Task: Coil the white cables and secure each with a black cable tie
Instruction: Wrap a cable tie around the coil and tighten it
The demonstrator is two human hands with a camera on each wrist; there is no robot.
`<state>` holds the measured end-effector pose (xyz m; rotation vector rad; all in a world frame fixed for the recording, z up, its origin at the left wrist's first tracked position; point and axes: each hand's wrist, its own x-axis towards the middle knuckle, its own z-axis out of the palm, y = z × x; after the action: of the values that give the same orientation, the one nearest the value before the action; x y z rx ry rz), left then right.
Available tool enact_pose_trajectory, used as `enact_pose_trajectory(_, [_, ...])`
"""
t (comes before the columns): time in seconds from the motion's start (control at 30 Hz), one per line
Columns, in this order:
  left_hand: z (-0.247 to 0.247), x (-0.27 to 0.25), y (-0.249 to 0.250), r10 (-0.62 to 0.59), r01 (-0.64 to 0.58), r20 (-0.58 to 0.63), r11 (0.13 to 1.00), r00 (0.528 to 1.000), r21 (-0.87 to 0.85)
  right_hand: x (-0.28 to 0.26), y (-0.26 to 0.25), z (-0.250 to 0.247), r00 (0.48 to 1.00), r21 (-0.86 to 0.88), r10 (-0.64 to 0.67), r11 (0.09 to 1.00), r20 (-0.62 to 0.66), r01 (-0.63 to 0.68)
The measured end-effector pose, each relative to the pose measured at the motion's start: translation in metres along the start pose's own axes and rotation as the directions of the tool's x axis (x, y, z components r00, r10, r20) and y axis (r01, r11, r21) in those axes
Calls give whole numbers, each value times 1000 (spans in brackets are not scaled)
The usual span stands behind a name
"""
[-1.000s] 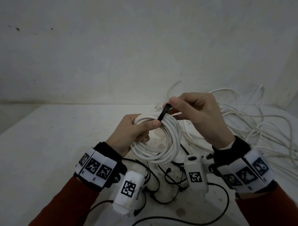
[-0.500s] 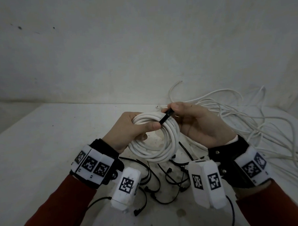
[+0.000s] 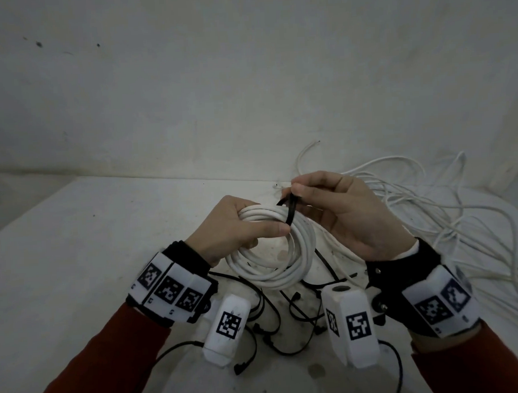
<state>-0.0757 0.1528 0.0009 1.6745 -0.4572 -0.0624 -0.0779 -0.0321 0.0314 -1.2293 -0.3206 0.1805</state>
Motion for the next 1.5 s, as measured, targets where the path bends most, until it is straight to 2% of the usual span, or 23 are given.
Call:
enact_pose_trajectory(0.23, [1, 1, -2, 10, 0, -84, 993, 996, 117, -1, 0, 1, 995, -137, -92, 987, -30, 87])
enact_pose_trajectory(0.43, [1, 0, -1, 27, -4, -139, 987, 990, 161, 0, 4, 1, 971, -356, -236, 912, -47, 205])
enact_pose_trajectory(0.67, [-2, -2, 8, 108, -86, -72, 964, 992, 253, -2, -2, -2, 992, -464, -79, 878, 94, 113])
enact_pose_trajectory(0.77, [-5, 0, 4, 155, -125, -62, 932, 986, 342, -3, -2, -1, 987, -506, -92, 850, 128, 145])
enact_pose_trajectory(0.93, [-9, 1, 0, 165, -120, -99, 928, 981, 353, -2, 2, 2, 989, -432, -123, 890, 77, 144])
enact_pose_trajectory(1.1, [-8, 2, -2, 167, -127, -76, 919, 983, 374, 0, 8, 3, 982, -465, -177, 866, 59, 184])
enact_pose_trajectory(1.23, [-7, 2, -3, 180, -145, -58, 911, 982, 386, 0, 8, 4, 988, -353, -151, 924, 22, 149])
enact_pose_trajectory(1.37, [-8, 2, -1, 213, -154, -78, 872, 974, 464, 0, 12, 7, 992, -312, -126, 943, -21, 114])
enact_pose_trajectory(1.43, [-9, 1, -1, 298, -182, -115, 799, 948, 573, 1, 14, 5, 988, -464, -134, 882, -82, 82])
enact_pose_trajectory(1.5, [-11, 0, 1, 392, -215, -131, 720, 911, 660, 3, 16, 2, 973, -731, -183, 682, -137, 25])
